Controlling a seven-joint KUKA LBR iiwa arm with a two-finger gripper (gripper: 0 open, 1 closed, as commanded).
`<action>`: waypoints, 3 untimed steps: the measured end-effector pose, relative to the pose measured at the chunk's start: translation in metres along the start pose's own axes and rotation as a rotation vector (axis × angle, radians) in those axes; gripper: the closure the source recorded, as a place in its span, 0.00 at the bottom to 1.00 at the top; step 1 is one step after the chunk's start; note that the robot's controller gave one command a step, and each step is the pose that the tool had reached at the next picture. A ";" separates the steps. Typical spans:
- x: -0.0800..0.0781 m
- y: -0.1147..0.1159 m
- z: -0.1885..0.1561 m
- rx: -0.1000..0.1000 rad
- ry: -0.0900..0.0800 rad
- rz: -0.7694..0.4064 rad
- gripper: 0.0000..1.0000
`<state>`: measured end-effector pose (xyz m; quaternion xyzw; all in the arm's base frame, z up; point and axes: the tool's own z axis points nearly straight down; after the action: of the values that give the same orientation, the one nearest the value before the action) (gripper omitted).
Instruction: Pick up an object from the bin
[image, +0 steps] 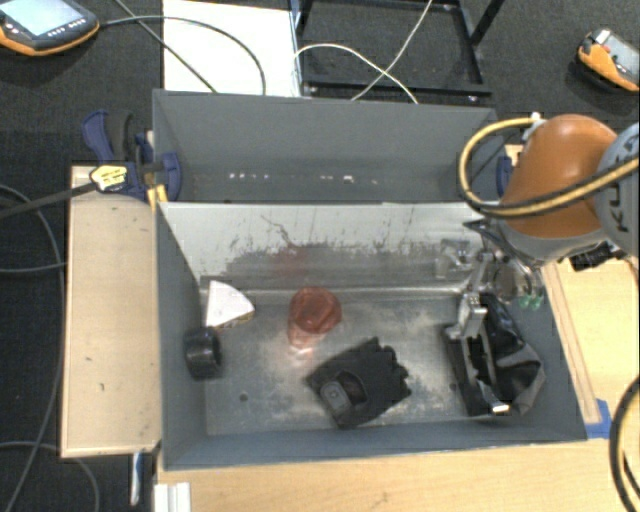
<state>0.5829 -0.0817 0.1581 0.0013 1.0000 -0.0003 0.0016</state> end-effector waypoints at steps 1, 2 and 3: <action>0.043 0.072 0.030 -0.004 0.006 -0.496 0.00; 0.031 0.061 -0.027 -0.003 0.001 -0.086 0.00; 0.038 0.089 0.017 -0.003 0.002 -0.218 0.00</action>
Offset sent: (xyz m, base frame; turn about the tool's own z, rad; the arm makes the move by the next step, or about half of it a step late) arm -0.0180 0.0481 0.0899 0.4379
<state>0.5449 0.0069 0.1407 -0.1075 0.9942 0.0009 0.0006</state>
